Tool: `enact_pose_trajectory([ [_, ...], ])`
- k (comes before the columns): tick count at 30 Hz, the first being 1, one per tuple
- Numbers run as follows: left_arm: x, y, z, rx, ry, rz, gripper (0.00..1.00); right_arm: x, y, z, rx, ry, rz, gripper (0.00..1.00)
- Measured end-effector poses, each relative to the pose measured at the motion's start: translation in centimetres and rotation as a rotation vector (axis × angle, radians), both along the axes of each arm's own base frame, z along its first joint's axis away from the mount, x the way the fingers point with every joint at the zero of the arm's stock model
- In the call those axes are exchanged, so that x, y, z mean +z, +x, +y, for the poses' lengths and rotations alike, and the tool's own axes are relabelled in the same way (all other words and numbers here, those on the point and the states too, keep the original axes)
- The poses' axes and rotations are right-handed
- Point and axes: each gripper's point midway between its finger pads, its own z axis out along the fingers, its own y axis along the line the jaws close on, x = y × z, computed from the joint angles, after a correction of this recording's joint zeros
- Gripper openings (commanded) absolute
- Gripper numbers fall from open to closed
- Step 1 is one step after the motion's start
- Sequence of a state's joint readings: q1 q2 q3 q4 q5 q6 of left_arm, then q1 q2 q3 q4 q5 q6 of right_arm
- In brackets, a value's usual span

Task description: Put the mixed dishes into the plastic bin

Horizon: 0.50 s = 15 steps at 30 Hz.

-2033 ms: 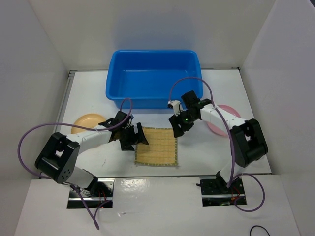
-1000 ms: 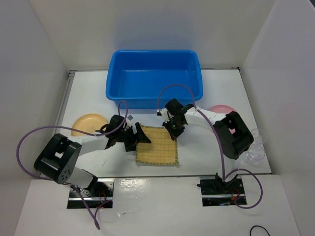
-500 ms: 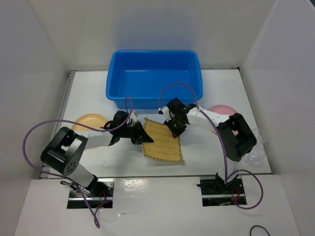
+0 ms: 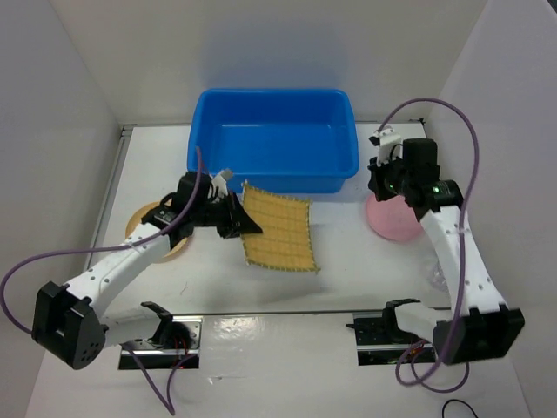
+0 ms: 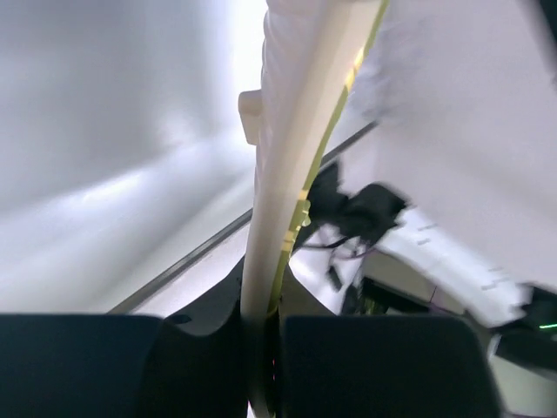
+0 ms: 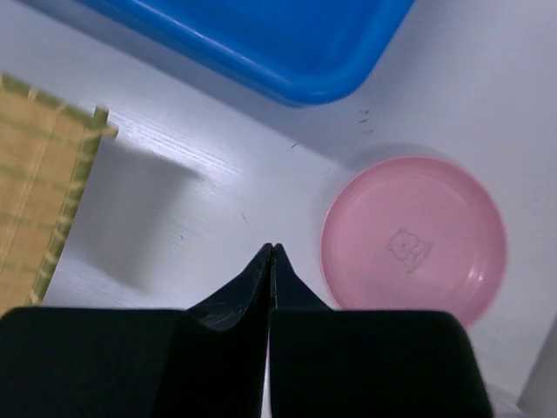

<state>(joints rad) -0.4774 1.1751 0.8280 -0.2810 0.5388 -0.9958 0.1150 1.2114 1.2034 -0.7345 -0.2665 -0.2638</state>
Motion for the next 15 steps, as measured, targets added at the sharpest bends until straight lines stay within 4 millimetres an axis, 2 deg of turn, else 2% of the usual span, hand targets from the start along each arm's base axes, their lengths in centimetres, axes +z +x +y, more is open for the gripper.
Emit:
enact_pose_trajectory([
  [2,3.4,1.4,0.1,0.018,-0.031,-0.046,0.0,2.9,-0.9,-1.2,-0.039,-0.016,-0.115,0.0],
  [4,7.0,3.0,0.3,0.033,-0.059,-0.087,0.0,4.1,-2.6,-1.5,-0.057,-0.039,-0.212,0.0],
  [6,10.7,5.1,0.2,0.034,-0.085,-0.138,0.0,3.3,-4.0,-2.8,-0.112,-0.066,-0.226,0.0],
  [9,16.3,9.1,-0.1,0.023,-0.148,-0.239,0.0,2.3,-4.2,-6.1,-0.272,-0.109,-0.227,0.0],
  [11,18.6,12.2,0.1,0.017,-0.168,-0.288,0.0,1.4,-4.0,-8.0,-0.365,-0.135,-0.22,0.0],
  [12,19.1,14.0,0.3,0.016,-0.168,-0.303,0.0,0.8,-4.0,-8.6,-0.395,-0.147,-0.206,0.0],
  [14,19.2,17.4,0.5,0.02,-0.157,-0.331,0.0,0.0,-4.2,-9.5,-0.436,-0.165,-0.187,0.0],
  [15,18.6,19.2,0.7,0.026,-0.145,-0.328,0.0,0.0,-4.3,-9.7,-0.446,-0.168,-0.188,0.0],
])
